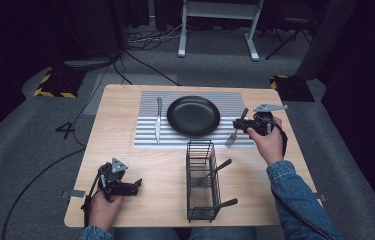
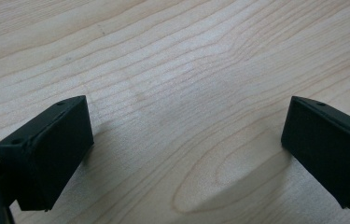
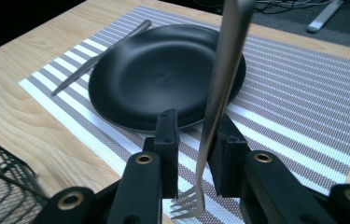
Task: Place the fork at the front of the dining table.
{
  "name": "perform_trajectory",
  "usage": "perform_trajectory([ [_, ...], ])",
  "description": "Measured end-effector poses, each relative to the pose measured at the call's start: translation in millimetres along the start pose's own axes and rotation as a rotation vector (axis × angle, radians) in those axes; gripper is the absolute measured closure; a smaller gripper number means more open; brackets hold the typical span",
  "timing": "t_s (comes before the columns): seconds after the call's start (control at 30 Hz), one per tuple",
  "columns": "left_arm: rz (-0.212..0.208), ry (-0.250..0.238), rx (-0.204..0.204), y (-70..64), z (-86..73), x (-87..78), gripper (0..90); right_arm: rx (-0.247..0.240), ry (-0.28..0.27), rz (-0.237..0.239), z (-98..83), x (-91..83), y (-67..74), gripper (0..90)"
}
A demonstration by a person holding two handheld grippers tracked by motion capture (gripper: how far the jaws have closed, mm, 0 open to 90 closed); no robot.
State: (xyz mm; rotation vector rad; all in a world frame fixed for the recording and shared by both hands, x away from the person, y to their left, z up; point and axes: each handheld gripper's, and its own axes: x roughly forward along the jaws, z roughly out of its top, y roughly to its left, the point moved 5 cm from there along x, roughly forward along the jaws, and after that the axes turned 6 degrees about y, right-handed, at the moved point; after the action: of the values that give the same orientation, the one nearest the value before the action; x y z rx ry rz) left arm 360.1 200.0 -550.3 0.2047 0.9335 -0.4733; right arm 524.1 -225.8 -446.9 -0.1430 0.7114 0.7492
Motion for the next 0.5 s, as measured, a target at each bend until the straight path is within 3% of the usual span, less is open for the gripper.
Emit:
perform_trajectory([
  [0.13,0.0,0.001,0.001,0.1,0.0,0.0,2.3,0.032,0.014,-0.023,-10.1,9.7,-1.4,75.5],
  [0.5,0.0,0.0,0.001,0.0,0.0,0.0,2.3,0.02,0.068,-0.057,-19.5,25.9,3.6,84.2],
])
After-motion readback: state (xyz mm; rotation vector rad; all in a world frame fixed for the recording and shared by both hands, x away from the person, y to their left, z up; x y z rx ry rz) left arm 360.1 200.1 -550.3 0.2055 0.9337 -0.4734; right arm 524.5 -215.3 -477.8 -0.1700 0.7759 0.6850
